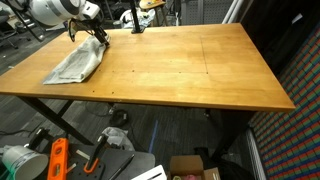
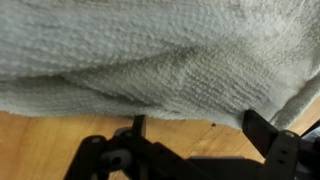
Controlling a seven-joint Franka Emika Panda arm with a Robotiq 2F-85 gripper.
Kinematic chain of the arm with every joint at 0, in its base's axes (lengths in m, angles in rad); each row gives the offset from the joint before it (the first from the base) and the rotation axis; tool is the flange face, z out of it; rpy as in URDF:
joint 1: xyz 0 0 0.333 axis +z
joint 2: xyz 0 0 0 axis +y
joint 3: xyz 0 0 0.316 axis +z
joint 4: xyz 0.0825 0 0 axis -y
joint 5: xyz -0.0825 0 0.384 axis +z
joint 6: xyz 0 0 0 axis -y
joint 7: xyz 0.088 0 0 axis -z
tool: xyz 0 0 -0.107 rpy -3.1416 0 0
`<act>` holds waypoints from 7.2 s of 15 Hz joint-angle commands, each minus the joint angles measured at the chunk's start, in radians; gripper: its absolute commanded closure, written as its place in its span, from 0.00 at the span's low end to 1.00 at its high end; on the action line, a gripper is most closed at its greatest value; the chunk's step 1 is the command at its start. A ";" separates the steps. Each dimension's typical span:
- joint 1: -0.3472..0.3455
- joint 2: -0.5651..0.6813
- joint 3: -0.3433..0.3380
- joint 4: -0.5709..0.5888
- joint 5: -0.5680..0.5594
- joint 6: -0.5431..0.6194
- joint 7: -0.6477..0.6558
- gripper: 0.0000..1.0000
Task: Fold the cloth on the table
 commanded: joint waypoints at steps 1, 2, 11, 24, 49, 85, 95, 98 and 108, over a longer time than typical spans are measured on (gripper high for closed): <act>0.004 0.001 -0.001 0.026 -0.048 -0.019 0.063 0.17; 0.005 0.005 -0.004 0.031 -0.053 -0.015 0.081 0.34; 0.004 0.113 -0.070 0.172 -0.105 -0.048 0.316 0.88; -0.069 0.109 0.031 0.314 -0.120 -0.220 0.311 0.08; -0.103 0.311 0.141 0.744 -0.160 -0.809 0.207 0.00; -0.228 0.481 0.196 1.151 -0.059 -1.000 0.189 0.00; -0.153 0.526 0.190 1.166 -0.070 -0.984 0.197 0.00; -0.162 0.539 0.203 1.169 -0.052 -0.996 0.193 0.00; -0.165 0.519 0.220 1.166 -0.038 -1.175 0.150 0.00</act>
